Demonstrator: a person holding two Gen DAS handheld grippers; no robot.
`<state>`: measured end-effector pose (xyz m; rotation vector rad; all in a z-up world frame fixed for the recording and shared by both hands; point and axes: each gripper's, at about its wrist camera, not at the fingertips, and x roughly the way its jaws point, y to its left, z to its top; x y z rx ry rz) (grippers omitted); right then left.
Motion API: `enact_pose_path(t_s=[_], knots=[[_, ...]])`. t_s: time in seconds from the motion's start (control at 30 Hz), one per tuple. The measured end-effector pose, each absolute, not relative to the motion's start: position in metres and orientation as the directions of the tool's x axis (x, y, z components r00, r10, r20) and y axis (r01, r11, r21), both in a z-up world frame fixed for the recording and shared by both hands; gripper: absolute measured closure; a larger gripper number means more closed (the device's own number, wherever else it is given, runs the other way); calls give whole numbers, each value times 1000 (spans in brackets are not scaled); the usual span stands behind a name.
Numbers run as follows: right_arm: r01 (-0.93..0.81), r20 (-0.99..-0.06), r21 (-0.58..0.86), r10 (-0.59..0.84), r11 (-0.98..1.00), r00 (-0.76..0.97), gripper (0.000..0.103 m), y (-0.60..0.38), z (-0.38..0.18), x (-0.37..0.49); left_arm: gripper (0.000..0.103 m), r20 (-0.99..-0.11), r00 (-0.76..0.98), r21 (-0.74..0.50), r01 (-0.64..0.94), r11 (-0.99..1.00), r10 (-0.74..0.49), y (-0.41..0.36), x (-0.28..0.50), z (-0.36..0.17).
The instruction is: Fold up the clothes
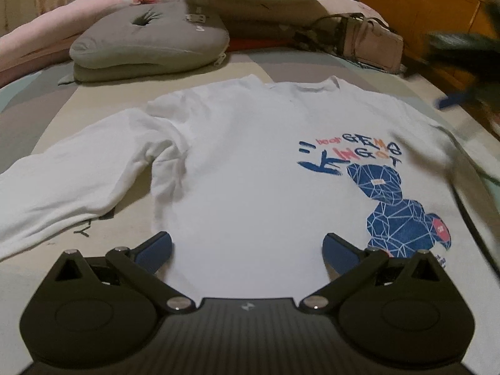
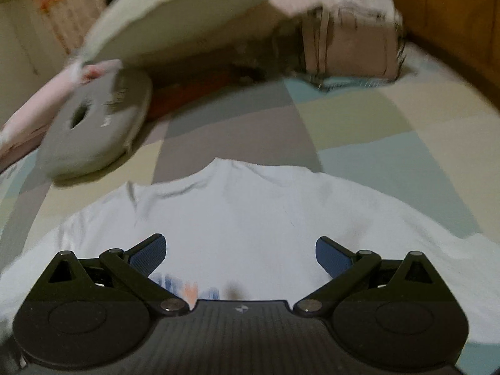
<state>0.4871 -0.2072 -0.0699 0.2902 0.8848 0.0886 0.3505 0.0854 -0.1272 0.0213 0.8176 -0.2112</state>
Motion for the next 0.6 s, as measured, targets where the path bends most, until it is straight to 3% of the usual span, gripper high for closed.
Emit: enact_pose_path(t_s=[0.2, 0.53, 0.6], knots=[[112, -800, 337, 222, 935, 557, 0, -209, -119, 552, 1, -721, 666, -54, 219, 974, -190, 84, 352, -130], [-52, -766, -13, 23, 999, 643, 0, -170, -135, 592, 1, -710, 676, -35, 246, 969, -197, 84, 352, -133], [-31, -782, -21, 3, 999, 624, 0, -169, -124, 588, 1, -712, 673, -39, 246, 968, -200, 84, 352, -132]])
